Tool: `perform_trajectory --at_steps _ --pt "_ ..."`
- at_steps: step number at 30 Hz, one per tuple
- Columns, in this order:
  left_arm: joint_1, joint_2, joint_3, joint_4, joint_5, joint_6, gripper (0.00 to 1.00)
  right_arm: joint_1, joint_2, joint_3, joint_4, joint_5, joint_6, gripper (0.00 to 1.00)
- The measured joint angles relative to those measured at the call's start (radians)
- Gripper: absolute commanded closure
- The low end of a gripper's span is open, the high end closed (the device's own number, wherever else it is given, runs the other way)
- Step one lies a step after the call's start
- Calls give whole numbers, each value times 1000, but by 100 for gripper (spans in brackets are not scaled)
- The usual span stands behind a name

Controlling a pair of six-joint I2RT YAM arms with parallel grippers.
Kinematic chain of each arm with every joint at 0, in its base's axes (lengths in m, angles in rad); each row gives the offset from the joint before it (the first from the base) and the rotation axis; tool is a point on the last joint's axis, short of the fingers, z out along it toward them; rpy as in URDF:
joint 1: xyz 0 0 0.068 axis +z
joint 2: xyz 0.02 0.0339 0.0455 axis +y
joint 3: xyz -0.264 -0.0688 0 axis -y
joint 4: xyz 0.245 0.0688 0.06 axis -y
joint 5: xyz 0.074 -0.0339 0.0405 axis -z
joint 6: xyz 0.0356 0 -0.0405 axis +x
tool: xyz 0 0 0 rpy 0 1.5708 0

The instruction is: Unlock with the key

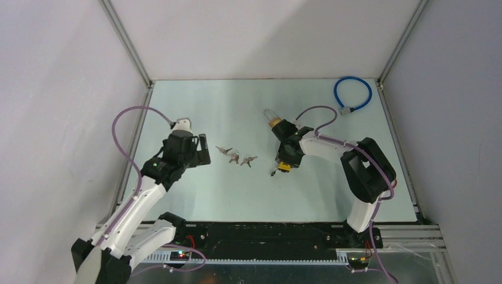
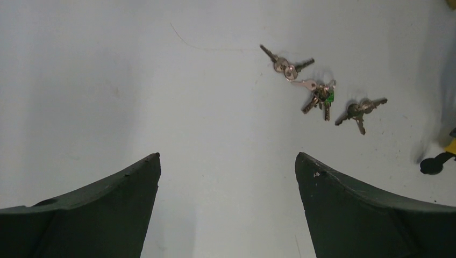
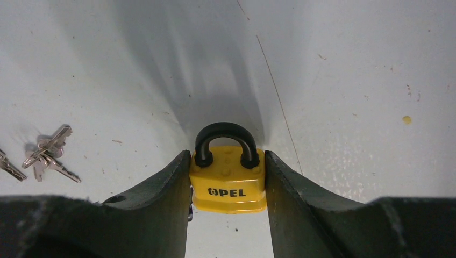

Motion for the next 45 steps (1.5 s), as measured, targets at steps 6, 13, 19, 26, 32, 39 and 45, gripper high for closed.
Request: perform_trajectory --at_steps 6,13,19,26,32,39,45 --pt "-37 109 0 -5 38 -51 2 -2 7 4 26 -6 -2 16" --pt "-80 254 47 -7 46 -86 2 0 -23 12 42 -1 -27 7" --pt "-125 382 139 -5 54 -100 0 3 -175 -18 73 36 -123 6" --pt "-200 560 266 9 69 -80 11 -14 -430 -174 134 79 -221 6" --pt "-276 747 397 20 99 38 36 -48 -581 -304 146 117 -248 6" --pt "-309 899 499 29 156 148 50 -83 -673 -408 140 140 -235 6" --pt "-315 1001 535 28 191 189 54 -105 -750 -449 126 161 -228 6"
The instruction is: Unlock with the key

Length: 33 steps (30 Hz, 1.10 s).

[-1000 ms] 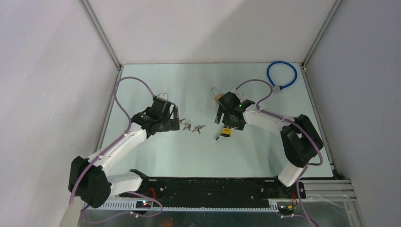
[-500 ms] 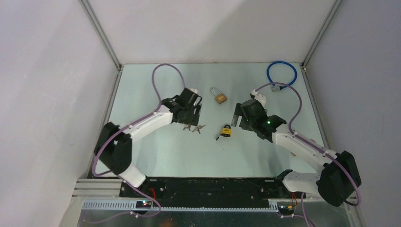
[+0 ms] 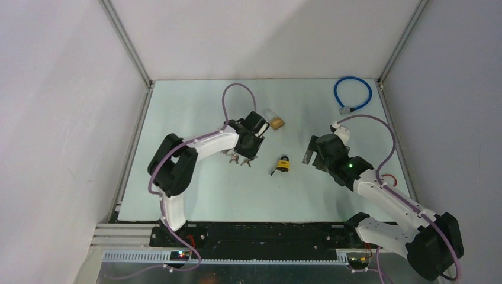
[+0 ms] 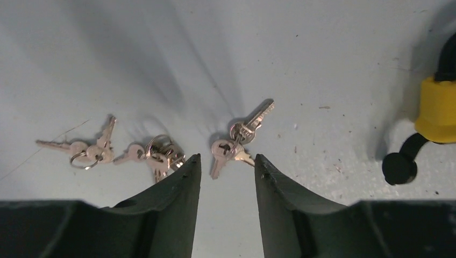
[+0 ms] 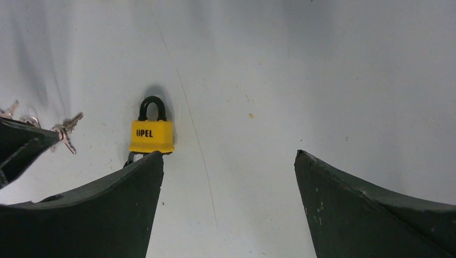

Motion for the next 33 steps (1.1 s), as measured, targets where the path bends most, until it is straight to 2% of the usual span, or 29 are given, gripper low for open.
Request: perform_trajectory --at_steps 6,10,14,15,17,25,33 --pt "-1 89 28 -5 11 18 55 -17 -14 -6 7 8 -2 6" --pt "-1 104 43 -6 33 18 60 -20 -10 -9 11 7 -2 6" --pt "-1 109 43 -7 61 16 83 -22 3 -10 27 4 -2 6" --pt "-1 109 43 -8 68 13 92 -22 7 -10 31 2 -2 6" --pt "-2 109 43 -8 81 8 99 -22 14 -10 37 -5 -2 6" --pt "-3 57 -16 -4 99 -13 100 -22 20 -27 115 -68 -4 6" --pt "-2 -75 -100 26 107 -61 100 -21 35 -69 255 -200 11 10"
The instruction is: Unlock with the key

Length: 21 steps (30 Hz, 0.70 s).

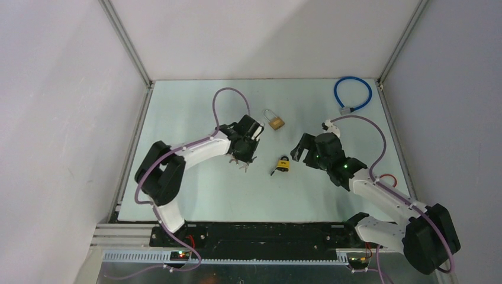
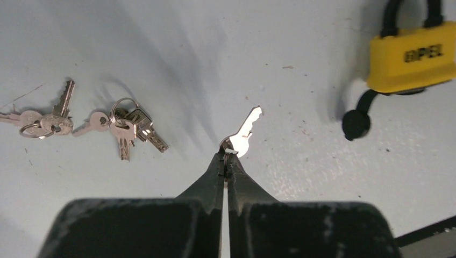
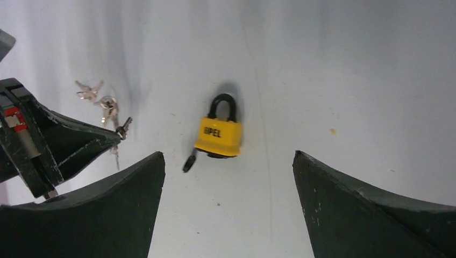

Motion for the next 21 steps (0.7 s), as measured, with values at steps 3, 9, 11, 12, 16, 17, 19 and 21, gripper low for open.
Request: perform_trajectory --at_steps 3,9,11,12,16,17,19,21 --pt "0 -63 -37 37 14 -24 100 0 30 0 57 -49 26 11" --pt "0 -161 -93 105 50 -77 100 0 71 -21 199 -155 101 15" --pt "0 -192 -106 120 60 -97 100 0 82 -24 240 -185 122 17" --pt "0 -207 -110 124 66 -108 100 0 85 -24 254 -195 130 18" --pt "-1 -260 -123 149 85 -135 100 1 99 -25 330 -235 164 21" --pt "-2 -273 -123 153 88 -142 100 1 104 -25 347 -245 171 22" --pt "-4 -290 -123 164 95 -151 100 5 116 -25 382 -266 183 24" --pt "-8 -300 -123 167 96 -159 100 9 131 -25 414 -283 197 25"
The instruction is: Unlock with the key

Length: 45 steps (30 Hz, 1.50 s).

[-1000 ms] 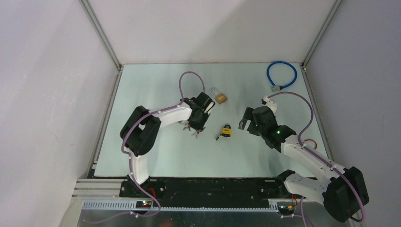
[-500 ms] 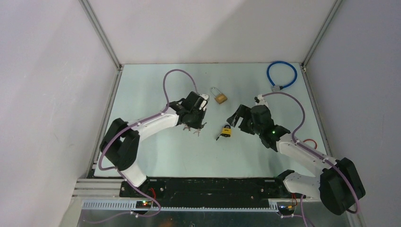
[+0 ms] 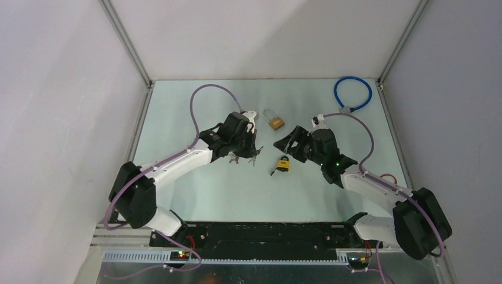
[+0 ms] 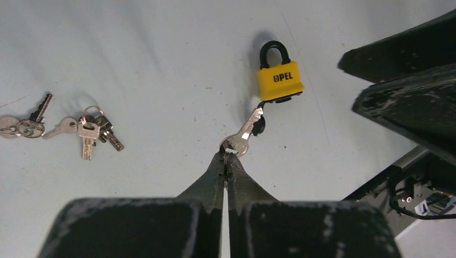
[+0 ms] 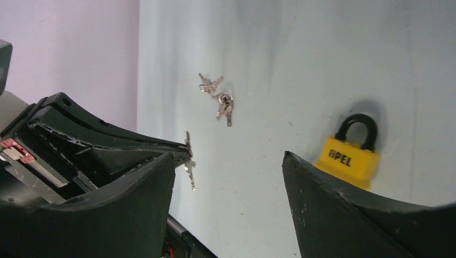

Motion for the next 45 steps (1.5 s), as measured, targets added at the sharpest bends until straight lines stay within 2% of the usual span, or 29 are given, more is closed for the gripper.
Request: perform_trajectory --at_steps 14,28,37,45 --pt "-65 -14 0 0 -23 -18 100 39 74 0 141 -76 52 37" --pt "-107 -34 0 0 -100 -14 100 44 149 1 190 -131 115 48" --pt "-169 -40 0 -1 -231 20 100 56 150 129 -23 -110 170 46" --pt "-236 -56 3 -1 -372 67 100 65 190 283 -259 -78 224 50"
